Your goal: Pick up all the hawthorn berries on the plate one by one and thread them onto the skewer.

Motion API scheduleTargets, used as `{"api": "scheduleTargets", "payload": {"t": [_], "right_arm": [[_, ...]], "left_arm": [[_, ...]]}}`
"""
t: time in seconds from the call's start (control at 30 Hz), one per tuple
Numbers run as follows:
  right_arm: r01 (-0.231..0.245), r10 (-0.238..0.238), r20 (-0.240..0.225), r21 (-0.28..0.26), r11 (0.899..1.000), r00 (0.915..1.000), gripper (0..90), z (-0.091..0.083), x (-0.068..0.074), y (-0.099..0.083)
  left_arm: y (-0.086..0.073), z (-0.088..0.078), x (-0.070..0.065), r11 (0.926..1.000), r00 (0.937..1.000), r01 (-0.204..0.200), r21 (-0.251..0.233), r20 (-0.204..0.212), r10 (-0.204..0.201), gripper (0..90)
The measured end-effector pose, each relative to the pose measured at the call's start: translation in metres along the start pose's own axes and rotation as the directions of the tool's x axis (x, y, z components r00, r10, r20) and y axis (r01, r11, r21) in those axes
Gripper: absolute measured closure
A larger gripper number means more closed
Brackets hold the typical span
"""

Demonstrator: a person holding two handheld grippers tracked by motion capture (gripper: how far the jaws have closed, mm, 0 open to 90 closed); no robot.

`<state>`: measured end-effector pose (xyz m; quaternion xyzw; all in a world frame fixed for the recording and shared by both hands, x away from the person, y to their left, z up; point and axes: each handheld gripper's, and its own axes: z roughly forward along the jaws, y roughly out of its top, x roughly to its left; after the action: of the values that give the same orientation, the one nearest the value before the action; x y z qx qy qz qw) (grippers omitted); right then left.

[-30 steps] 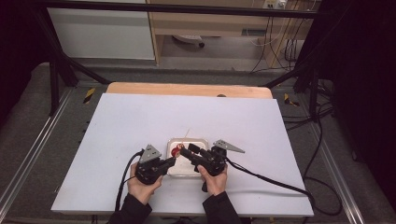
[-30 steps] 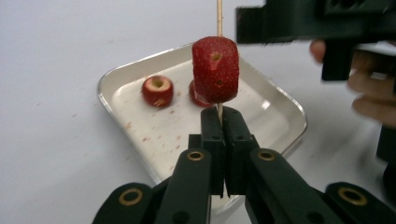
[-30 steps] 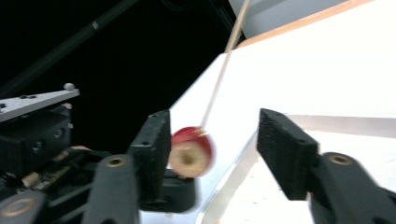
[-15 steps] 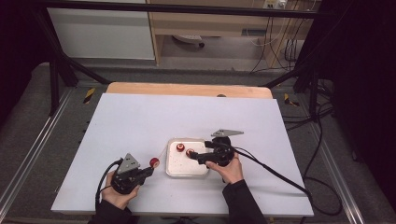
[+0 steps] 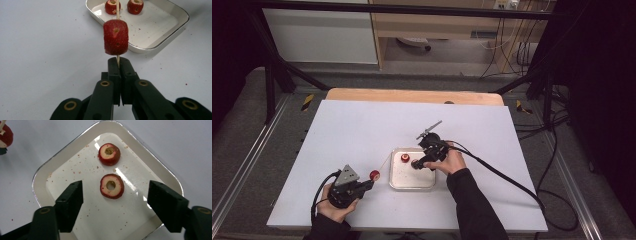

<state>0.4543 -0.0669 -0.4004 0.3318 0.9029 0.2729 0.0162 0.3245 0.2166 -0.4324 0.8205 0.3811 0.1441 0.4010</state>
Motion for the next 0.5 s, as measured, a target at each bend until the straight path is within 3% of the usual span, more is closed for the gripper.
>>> {"api": "scheduleTargets", "payload": {"t": [0.4,0.5], "right_arm": [[-0.008,0.006,0.015,0.125,0.992,0.9999,48.6,0.022,0.002,0.02],[-0.028,0.027,0.01,0.122,0.992,0.9996,52.1,0.024,0.0,0.021]], "left_arm": [[0.0,0.001,0.0,1.0,1.0,0.0,0.008,0.008,0.0,88.1],[0.001,0.001,0.0,0.9999,1.0,0.0,0.01,0.007,0.0,88.1]]}}
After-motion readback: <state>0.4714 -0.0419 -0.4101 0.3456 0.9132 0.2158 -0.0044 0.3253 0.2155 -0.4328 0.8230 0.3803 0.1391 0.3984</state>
